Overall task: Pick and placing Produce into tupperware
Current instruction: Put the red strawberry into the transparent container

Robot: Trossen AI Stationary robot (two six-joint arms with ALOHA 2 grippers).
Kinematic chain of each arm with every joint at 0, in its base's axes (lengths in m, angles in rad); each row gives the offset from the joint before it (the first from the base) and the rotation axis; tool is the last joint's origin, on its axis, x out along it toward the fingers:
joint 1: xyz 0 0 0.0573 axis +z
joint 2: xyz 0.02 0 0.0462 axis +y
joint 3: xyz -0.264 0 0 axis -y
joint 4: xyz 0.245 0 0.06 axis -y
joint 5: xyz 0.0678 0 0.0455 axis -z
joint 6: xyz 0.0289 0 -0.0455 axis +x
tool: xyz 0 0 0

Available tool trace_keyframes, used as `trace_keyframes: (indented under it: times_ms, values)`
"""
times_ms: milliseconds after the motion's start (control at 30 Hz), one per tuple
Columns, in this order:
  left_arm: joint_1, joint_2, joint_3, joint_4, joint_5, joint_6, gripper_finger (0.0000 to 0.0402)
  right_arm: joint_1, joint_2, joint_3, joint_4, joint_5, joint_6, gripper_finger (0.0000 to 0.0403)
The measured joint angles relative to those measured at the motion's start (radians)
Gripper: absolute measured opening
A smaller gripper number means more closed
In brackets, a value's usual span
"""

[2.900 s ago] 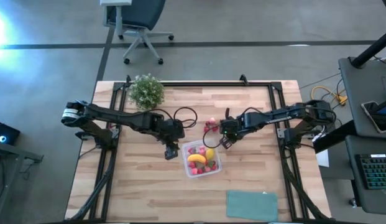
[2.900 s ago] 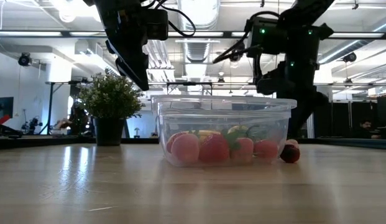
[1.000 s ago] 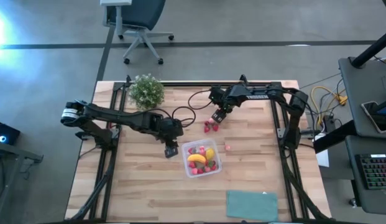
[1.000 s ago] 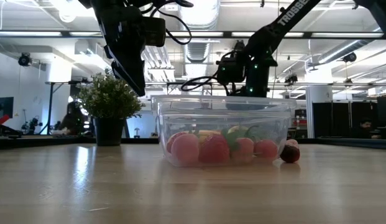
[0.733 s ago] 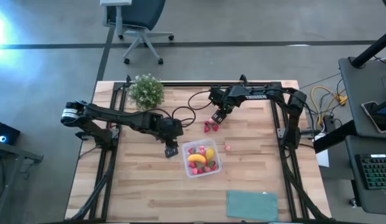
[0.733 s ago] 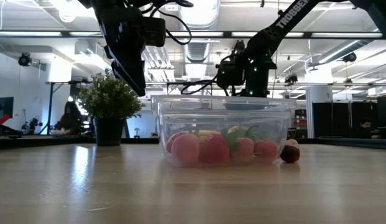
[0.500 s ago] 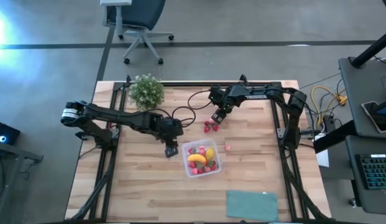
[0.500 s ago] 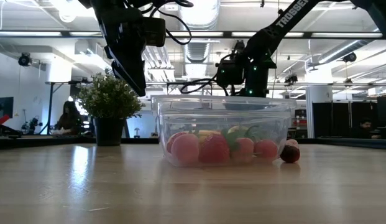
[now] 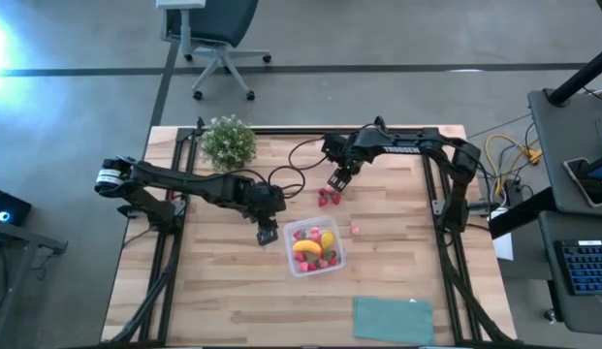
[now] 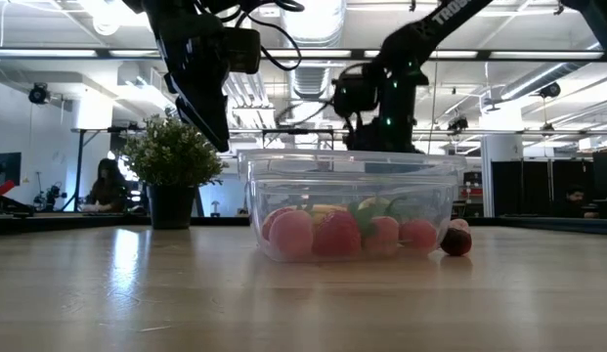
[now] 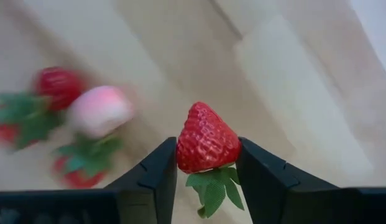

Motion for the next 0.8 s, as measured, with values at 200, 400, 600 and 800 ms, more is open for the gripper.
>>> trace_keyframes:
  times_ms: [200,400,600,800]
  values:
    - [0.000,-0.006,-0.002,-0.001,-0.003,0.012,0.0173,0.105,-0.108,0.019,-0.021,-0.054,0.039,0.0141]
    - [-0.003,-0.079,-0.006,-0.002,-0.005,-0.007,0.0173,0.250,-0.276,-0.025,-0.024,-0.046,0.174,0.0141]
    - [-0.011,-0.242,-0.075,-0.002,-0.041,-0.003,0.0173,0.449,-0.358,-0.030,0.035,0.013,0.427,0.0141]
    - [-0.011,-0.452,-0.207,0.004,-0.056,-0.055,0.0173,0.609,-0.315,-0.030,0.100,0.076,0.637,0.0141]
